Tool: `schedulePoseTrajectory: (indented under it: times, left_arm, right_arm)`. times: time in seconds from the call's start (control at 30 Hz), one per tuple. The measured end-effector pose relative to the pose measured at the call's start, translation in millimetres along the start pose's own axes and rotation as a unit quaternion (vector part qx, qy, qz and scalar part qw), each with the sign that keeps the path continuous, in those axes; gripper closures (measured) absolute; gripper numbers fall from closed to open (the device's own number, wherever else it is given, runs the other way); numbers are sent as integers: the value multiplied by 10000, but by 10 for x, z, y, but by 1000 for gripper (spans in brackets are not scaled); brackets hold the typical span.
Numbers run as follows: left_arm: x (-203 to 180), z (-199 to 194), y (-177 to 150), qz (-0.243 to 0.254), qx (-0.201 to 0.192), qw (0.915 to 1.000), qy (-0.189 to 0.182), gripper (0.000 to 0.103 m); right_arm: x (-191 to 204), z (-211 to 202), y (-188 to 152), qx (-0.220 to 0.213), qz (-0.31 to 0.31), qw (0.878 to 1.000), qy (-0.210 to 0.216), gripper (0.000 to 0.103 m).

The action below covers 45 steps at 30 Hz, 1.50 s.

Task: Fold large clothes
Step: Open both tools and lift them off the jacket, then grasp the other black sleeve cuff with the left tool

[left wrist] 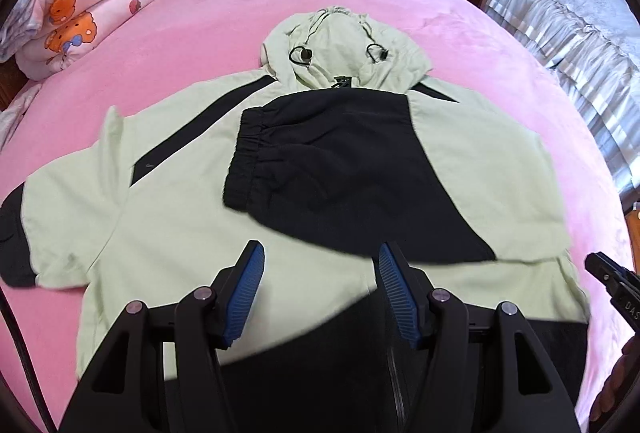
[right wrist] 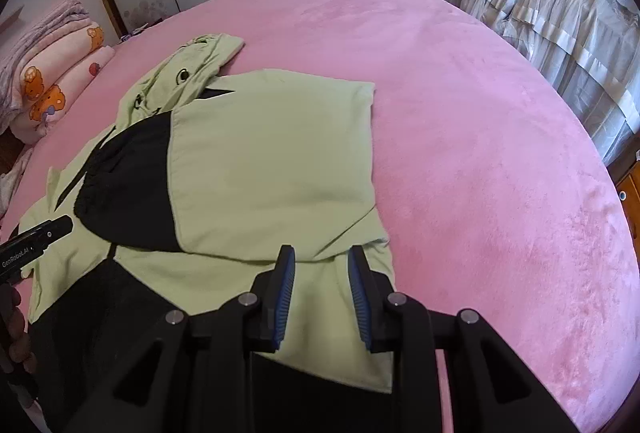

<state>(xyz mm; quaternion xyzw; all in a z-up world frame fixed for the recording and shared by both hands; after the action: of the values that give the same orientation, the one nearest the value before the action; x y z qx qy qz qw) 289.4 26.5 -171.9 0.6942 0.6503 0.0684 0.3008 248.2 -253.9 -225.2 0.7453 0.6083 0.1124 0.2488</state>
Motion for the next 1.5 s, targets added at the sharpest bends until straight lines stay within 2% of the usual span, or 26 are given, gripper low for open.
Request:
schedulePoseTrajectory:
  times: [0.23,0.4,0.83,0.97,1.1,1.2,1.5]
  left_arm:
    - [-153,-518,-233,149,-85,9999,-14,44]
    - [-178,-903,-404,171,-253,9995,43,36]
    - [167,-1494,-953,-73,-319,9995,-46,34]
    - [420,-1630,-1105,-121,-330,9994,11,34]
    - [827,-1765,-1150,-359,-353,9987,77,34]
    - [1203,-1872,-1093,-608,-396,9974,53,34]
    - [2420,-2099,-848,-1086,-227,9919,622,34]
  right_arm:
    - [215,-506,-155,-204,-78,9996,185,76]
    - [392,-808,-251,-311,-181,9989,301,76]
    - [1078,-1357,-646,-408,-748,9945,616,75]
    - [1358,-1450,-761,-451,-1012,9918,634,75]
    - [1640,-1479,-827,-417,-1256,9893,612,74]
    - [1879,-1516,-851,-390,-1429,9870,625,74]
    - [2628,-1640,-815,-539,-1900,9784,617,74]
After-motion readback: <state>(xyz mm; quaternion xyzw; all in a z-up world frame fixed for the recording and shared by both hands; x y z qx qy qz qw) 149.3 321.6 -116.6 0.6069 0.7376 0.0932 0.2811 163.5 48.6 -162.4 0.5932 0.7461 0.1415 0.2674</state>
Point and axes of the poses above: each gripper's, at about its wrist camera, not at the fingertips, and z roughly the way its jaws point, x to its left, y to its top, the point moved 5 cm from there along z, roughly the way its jaws point, and after that the axes turned 15 degrees about -y, right-handed, at the moved point
